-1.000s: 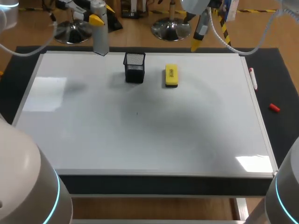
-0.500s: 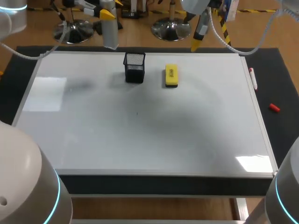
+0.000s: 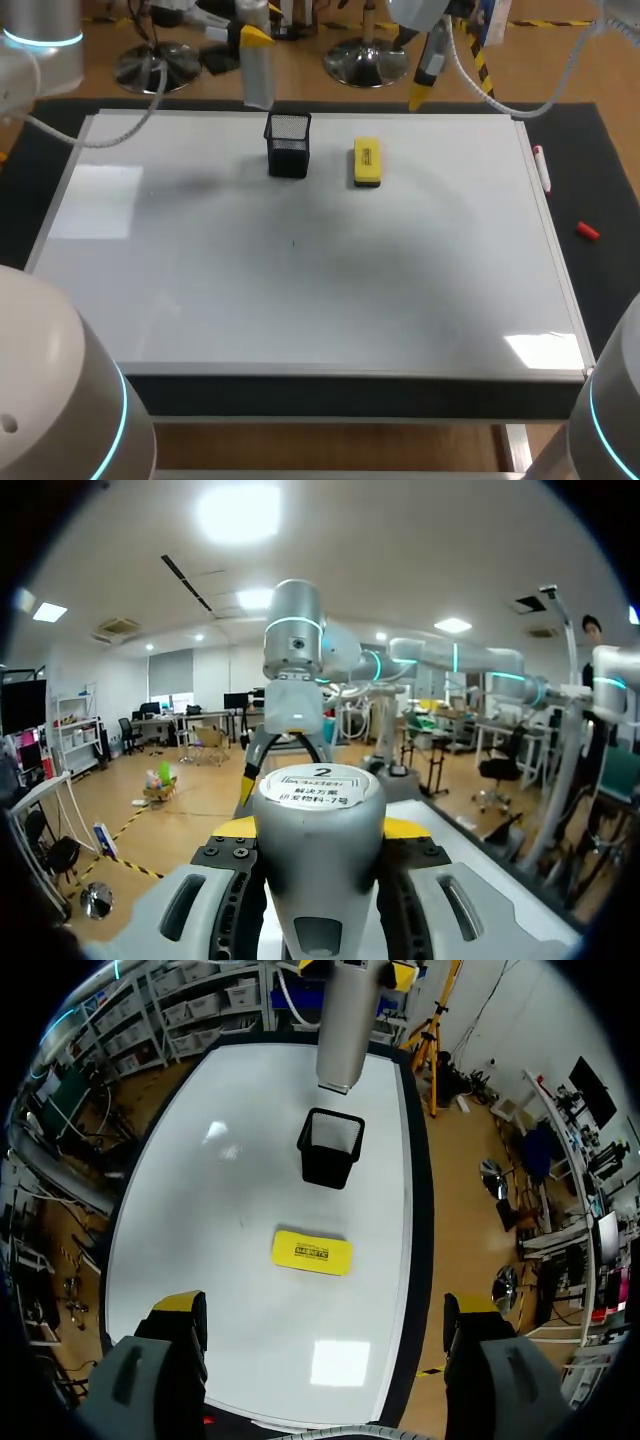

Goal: Pick up the inspection probe, press it on each red-marked spot on the whiteboard one by one, put down the probe, pick up the eraser, and wipe off all the red marks.

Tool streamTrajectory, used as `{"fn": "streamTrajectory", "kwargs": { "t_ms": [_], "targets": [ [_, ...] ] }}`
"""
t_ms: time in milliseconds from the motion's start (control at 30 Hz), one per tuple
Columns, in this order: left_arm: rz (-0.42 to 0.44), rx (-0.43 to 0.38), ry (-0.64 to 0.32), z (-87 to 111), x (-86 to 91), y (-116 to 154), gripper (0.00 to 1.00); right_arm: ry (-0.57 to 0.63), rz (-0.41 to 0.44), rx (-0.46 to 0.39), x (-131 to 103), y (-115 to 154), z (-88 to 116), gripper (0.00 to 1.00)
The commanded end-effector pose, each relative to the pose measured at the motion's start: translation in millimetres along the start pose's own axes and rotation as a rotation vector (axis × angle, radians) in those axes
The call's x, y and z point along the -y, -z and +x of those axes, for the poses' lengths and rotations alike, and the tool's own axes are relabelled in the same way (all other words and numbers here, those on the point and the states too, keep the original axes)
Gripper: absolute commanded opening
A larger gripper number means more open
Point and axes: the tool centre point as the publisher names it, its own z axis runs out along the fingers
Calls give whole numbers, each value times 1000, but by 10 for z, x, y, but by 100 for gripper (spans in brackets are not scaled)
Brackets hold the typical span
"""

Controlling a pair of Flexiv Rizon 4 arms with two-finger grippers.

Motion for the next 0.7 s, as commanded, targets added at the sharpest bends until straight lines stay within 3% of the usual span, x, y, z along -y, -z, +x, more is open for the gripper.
{"fn": "streamTrajectory", "kwargs": {
  "t_ms": [33,700],
  "targets": [
    [22,292,-8,34,-54,-87,0,1,3,-3,3,9,-11,100],
    [55,267,1,-48,-254,-317,0,1,3,-3,3,9,-11,100]
  ]
}}
